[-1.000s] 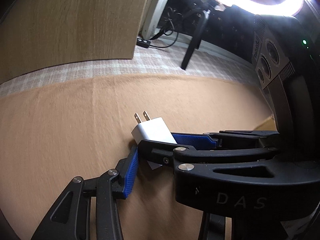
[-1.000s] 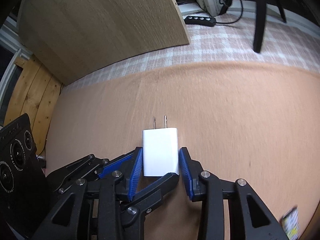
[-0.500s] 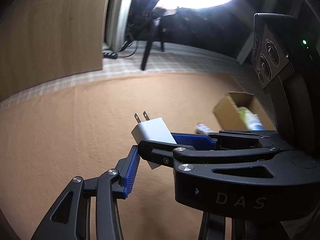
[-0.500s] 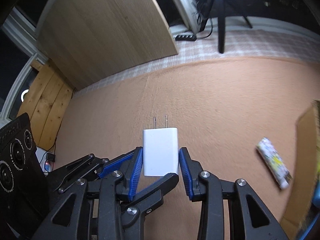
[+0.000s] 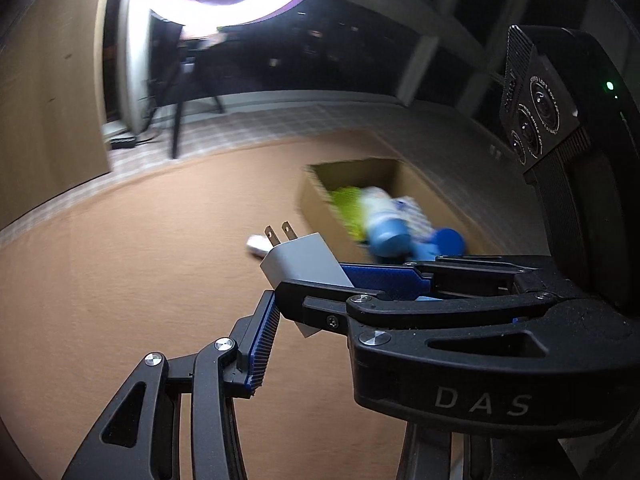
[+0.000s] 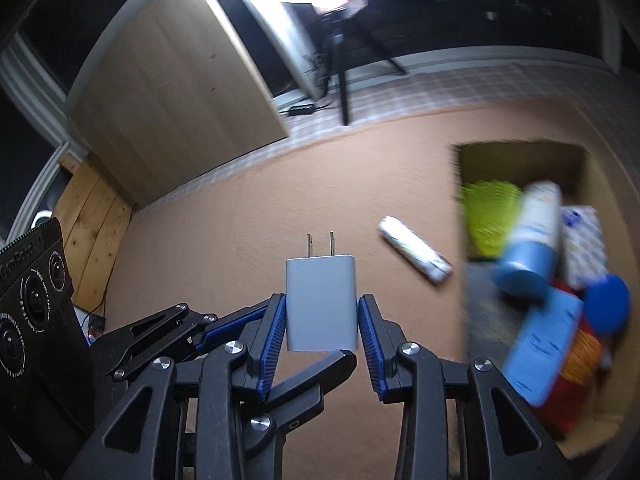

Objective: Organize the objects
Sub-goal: 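Lift the white charger with the right tool and release it into the box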

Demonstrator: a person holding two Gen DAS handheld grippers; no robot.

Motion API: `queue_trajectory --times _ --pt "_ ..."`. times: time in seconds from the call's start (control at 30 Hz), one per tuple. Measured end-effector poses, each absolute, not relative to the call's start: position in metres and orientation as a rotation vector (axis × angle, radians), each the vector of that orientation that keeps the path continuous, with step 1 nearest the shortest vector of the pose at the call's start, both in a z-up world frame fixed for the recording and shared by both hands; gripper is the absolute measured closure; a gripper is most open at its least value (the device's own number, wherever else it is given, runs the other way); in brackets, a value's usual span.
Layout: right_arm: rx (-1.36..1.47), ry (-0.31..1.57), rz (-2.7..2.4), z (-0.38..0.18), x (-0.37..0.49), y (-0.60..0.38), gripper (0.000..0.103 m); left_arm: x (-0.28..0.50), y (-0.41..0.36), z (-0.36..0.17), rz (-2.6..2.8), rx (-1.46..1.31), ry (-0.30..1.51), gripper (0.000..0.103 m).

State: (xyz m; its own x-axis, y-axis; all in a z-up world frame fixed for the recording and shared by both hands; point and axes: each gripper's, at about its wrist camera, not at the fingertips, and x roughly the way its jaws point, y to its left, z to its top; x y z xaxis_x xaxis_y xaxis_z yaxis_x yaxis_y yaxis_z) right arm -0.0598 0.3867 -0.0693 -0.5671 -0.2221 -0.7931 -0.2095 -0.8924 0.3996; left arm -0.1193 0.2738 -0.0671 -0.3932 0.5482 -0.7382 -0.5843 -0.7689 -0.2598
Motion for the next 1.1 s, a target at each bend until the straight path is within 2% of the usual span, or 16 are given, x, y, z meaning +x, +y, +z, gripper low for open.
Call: queue_trajectory --times 0.3,0.53,0.67,0.87,0.93,1.0,1.1 --pt "1.49 -0.927 -2.725 -0.083 -0.001 0.435 0.069 -0.081 0.34 -0.075 2.022 -1.132 0.123 0.056" --pt "1.49 -0.986 -2.764 -0.09 0.026 0.459 0.069 -0.073 0.377 -0.081 1.952 -1.134 0.157 0.057" --pt "1.491 -1.013 -2.767 -0.094 0.033 0.469 0.069 -0.072 0.386 -0.084 1.932 -1.143 0.165 0.061" --pt "1.465 -1.024 -2.771 -0.095 0.035 0.474 0.069 -0.072 0.392 -0.088 1.929 -1.148 0.183 0.061" --pt "1.47 -1.034 -2.777 -0.095 0.035 0.475 0.067 -0.074 0.392 -0.089 1.922 -1.163 0.179 0.059" --pt "1.484 -1.032 -2.788 -0.095 0.035 0.475 0.06 -0.075 0.389 -0.088 1.929 -1.164 0.178 0.056" --pt "1.495 -1.024 -2.805 -0.094 0.036 0.476 0.058 -0.078 0.383 -0.088 1.936 -1.174 0.168 0.052"
